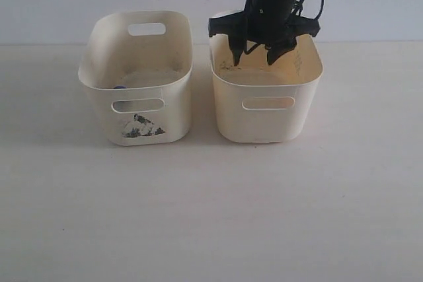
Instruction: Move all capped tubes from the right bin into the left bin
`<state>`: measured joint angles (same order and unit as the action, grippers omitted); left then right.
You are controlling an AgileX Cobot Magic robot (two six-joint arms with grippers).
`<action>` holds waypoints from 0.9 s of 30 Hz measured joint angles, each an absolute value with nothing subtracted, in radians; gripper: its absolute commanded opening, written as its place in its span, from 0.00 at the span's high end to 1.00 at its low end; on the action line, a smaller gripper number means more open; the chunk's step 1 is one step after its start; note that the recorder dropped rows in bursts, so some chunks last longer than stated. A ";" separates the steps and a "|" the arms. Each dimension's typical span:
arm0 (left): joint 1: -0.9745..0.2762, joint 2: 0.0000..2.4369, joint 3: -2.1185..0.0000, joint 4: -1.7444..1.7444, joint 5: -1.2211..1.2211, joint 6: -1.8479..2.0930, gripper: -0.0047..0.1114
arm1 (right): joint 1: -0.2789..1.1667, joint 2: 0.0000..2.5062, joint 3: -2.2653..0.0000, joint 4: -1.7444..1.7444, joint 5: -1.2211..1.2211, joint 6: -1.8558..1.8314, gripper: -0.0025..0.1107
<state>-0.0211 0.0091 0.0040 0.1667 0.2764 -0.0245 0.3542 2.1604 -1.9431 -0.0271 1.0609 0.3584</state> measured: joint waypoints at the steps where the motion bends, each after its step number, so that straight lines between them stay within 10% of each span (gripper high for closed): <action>1: -0.021 0.009 0.004 0.167 0.276 -0.024 0.92 | 0.364 2.160 -1.943 -0.025 1.063 0.372 0.45; 27: -0.021 0.009 0.004 0.167 0.276 -0.024 0.92 | 0.402 2.309 -1.952 -0.378 1.138 0.658 0.45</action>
